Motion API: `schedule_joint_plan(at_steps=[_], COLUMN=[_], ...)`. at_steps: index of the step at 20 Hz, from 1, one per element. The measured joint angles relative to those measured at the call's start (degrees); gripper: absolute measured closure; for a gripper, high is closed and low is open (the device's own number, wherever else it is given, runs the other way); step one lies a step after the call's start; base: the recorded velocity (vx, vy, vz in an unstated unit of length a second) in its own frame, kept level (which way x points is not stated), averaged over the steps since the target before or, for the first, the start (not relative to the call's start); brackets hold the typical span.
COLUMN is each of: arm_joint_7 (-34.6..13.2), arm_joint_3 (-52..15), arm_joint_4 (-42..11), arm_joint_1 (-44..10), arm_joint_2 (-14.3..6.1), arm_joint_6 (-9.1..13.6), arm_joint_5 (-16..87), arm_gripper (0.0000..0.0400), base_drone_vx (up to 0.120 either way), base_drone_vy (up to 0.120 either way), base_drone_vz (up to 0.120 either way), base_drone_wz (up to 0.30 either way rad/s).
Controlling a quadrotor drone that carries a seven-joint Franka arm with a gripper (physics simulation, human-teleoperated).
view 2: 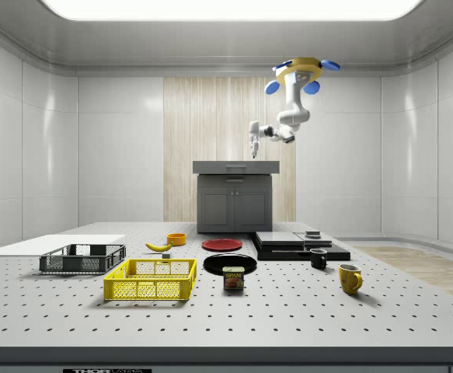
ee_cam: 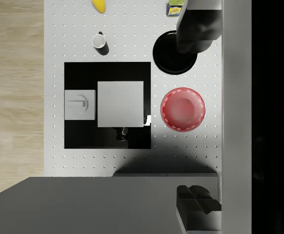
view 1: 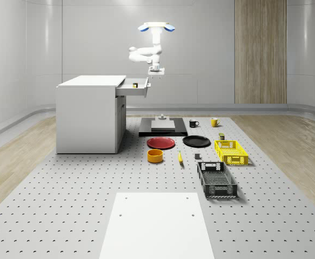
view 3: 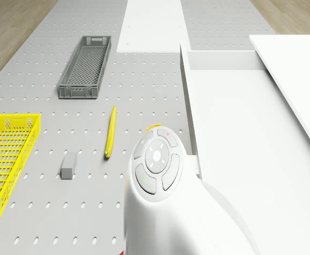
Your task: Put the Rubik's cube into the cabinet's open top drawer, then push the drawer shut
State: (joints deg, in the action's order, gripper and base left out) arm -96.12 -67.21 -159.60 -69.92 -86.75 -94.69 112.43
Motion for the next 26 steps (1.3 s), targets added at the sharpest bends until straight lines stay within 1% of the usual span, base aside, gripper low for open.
schedule_joint_plan(at_steps=[7, 12, 20, 26], arm_joint_7=[0.1, 0.1, 0.2, 0.6], arm_joint_3=[0.0, 0.0, 0.1, 0.1], arm_joint_4=[0.0, 0.0, 0.0, 0.0], arm_joint_1=[0.1, 0.1, 0.2, 0.7], arm_joint_2=[0.2, 0.3, 0.5, 0.5], arm_joint_6=[0.2, 0.3, 0.5, 0.5], arm_joint_5=[0.1, 0.1, 0.2, 0.2], arm_gripper=[0.0000, 0.0000, 0.0000, 0.0000], base_drone_vx=[0.114, 0.000, 0.000, 0.000], base_drone_vy=[0.000, 0.000, 0.000, 0.000], base_drone_vz=[0.000, 0.000, -0.115, 0.000], base_drone_wz=[0.000, 0.000, 0.000, 0.000])
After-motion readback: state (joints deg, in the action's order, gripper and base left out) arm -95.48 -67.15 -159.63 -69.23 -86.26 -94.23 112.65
